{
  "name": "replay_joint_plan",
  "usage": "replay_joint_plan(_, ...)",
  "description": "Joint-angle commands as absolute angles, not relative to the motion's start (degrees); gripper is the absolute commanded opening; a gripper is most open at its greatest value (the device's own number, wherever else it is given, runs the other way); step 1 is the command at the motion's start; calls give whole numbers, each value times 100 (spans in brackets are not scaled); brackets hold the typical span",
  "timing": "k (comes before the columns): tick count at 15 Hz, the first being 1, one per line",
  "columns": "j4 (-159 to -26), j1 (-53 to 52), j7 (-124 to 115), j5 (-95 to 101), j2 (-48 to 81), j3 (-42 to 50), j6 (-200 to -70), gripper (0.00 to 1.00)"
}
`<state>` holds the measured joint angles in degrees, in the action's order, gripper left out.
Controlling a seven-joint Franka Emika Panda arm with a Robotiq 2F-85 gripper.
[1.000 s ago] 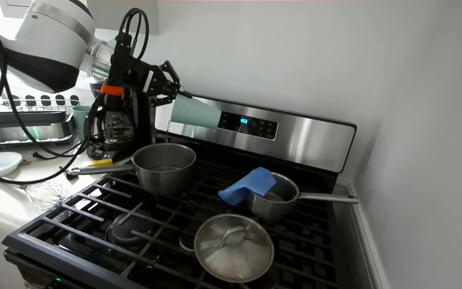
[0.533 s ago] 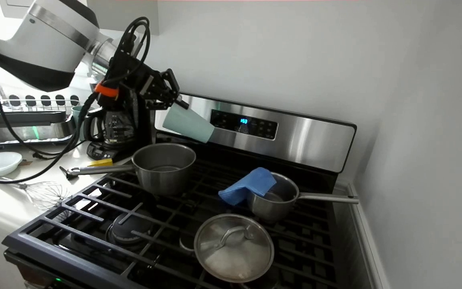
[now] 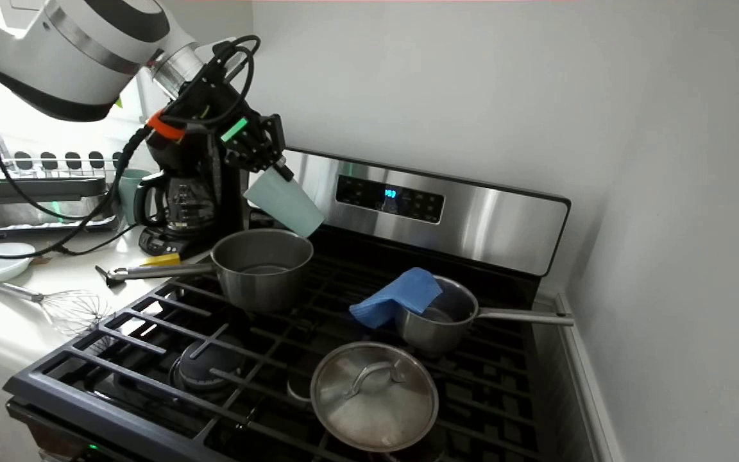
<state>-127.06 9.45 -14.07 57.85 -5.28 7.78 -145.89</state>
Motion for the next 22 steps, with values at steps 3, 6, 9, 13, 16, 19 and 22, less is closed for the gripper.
replay_joint_plan(3,-12814,716,420,3277,-934,822,-14502,1)
replay_joint_plan(6,-12844,325,1594,1896,-1159,952,-14006,1)
replay_joint_plan(9,-12746,259,2475,945,-1301,826,-13197,1)
replay_joint_plan(13,-12792,110,3252,453,-1501,835,-12245,1)
replay_joint_plan(16,-12928,27,3738,361,-1527,825,-11972,1)
replay_joint_plan(19,-13107,-89,4254,24,-1522,815,-12012,1)
replay_joint_plan(22,-13250,-195,4700,-219,-1472,768,-12051,1)
